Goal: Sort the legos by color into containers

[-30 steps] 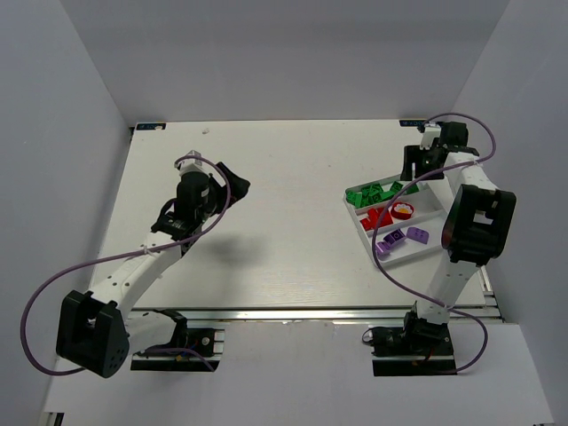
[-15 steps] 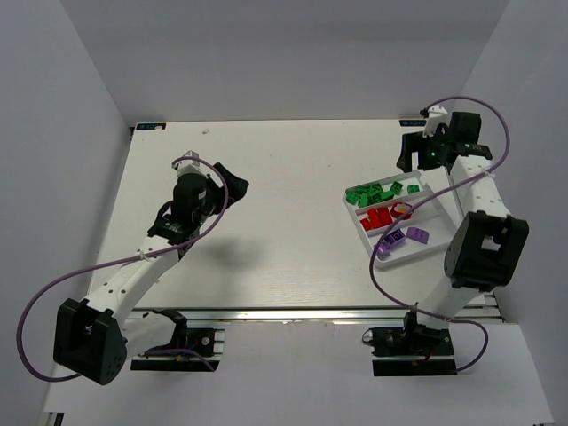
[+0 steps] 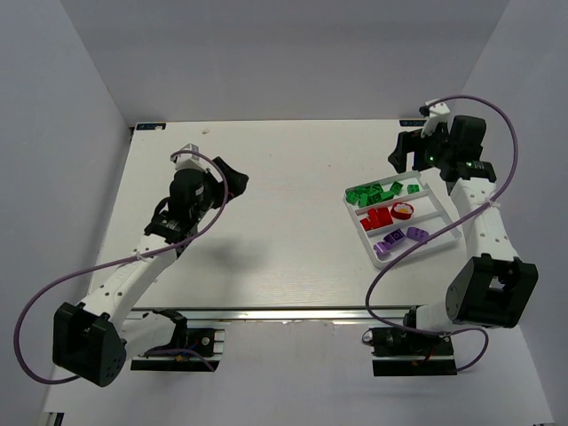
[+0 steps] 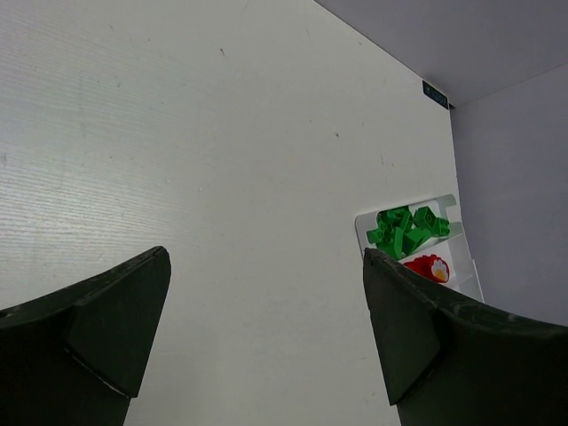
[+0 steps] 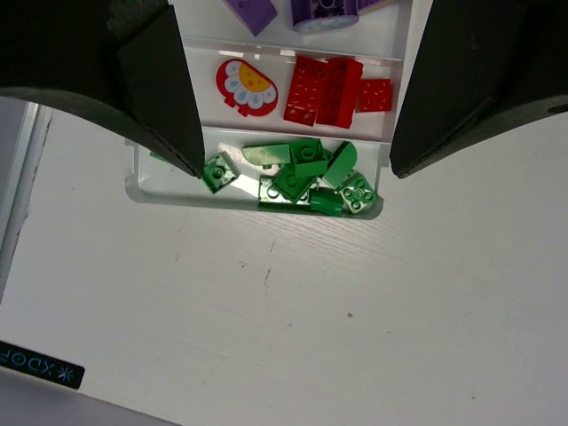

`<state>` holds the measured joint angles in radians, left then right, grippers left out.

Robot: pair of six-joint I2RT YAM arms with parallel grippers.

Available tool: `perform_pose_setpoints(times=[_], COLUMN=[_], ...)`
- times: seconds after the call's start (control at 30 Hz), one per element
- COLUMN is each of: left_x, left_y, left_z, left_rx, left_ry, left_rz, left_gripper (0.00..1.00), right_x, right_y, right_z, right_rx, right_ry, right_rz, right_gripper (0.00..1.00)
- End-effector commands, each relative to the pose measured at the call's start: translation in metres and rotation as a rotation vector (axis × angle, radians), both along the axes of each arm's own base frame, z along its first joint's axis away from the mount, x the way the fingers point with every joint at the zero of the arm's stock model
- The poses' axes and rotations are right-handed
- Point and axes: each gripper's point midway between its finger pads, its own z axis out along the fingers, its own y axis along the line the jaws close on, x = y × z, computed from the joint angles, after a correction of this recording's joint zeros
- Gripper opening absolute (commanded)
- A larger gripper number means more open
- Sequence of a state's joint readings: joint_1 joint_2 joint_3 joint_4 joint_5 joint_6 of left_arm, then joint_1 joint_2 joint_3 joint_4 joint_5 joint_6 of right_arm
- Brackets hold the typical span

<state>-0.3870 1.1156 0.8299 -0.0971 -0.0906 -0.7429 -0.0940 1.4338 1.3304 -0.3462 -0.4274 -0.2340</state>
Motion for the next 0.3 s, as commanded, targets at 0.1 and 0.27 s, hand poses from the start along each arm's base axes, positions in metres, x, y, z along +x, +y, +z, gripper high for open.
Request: perform_pose_setpoints(times=[0.1,0.27], left_x=[-0.0029,-0.0052], left_y=[0.0037,0.0048], left_z=[0.0318,0.0341], left_rx=[-0.001,0.004], left_ry=[-0.077,-0.08], left_rz=[-0.009,-0.01], left_gripper=[0.98,0.98], right_x=[-0.0118,-0.0133], right_y=[-0.0072,-0.0068], right_z=[0.0157,0.0135], right_rx=[0.023,0.057], right_ry=[-0.066,-0.049], right_rz=[-0.085,-0.108], right_gripper=[0.89,0.9])
